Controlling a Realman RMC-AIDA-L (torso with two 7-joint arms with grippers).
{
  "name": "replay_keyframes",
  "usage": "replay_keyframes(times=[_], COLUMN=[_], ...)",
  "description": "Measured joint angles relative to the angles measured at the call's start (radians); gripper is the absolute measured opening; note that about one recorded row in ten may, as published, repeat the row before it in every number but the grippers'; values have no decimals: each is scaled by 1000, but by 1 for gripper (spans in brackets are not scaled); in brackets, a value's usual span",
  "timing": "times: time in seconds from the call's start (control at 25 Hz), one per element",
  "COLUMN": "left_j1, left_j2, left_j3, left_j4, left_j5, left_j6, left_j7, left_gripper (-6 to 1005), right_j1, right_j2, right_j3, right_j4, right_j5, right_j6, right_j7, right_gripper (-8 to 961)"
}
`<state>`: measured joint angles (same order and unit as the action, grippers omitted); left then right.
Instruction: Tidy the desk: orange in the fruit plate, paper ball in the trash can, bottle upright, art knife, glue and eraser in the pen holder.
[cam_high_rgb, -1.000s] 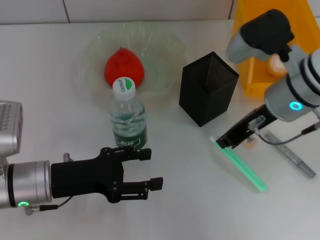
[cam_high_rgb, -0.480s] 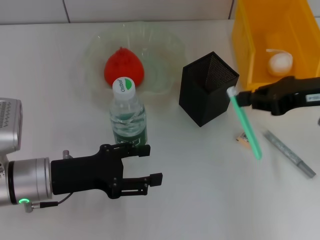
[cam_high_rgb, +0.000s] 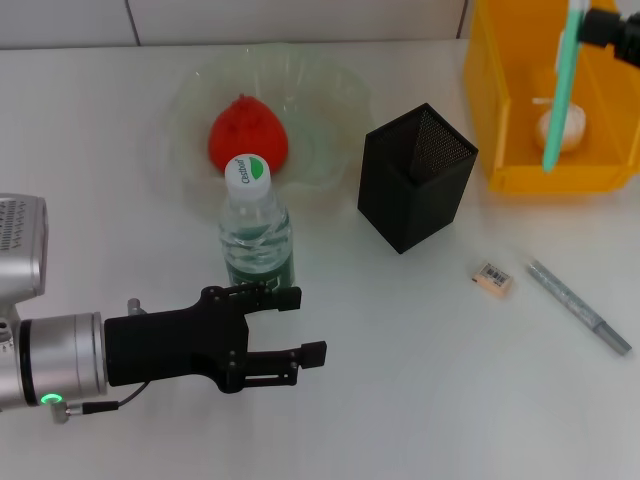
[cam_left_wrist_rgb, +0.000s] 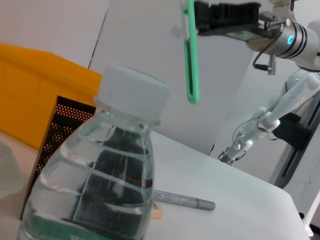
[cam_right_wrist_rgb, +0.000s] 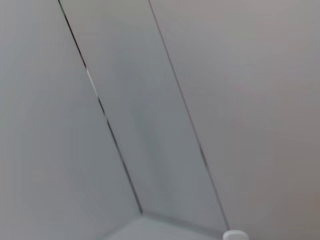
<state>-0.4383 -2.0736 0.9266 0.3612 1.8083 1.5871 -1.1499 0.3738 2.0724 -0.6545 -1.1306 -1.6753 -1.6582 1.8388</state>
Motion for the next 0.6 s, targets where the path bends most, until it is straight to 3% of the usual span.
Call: replay_keyframes(times=[0.2,0.6], left_j1=[-3,-12], left_j2=[0,-1], left_j3=[0,0], left_j4=[-14,-36], left_j5=[-10,-14], left_j6=[-3,-15], left_j7=[0,-1], left_gripper=[808,809], right_j1=[36,133], right_j2=[0,6], right_j3=[11,2], right_j4=[145,430], right_j5=[93,104], right_j6=[11,107], right_j7=[-171,-461], right_gripper=[39,39])
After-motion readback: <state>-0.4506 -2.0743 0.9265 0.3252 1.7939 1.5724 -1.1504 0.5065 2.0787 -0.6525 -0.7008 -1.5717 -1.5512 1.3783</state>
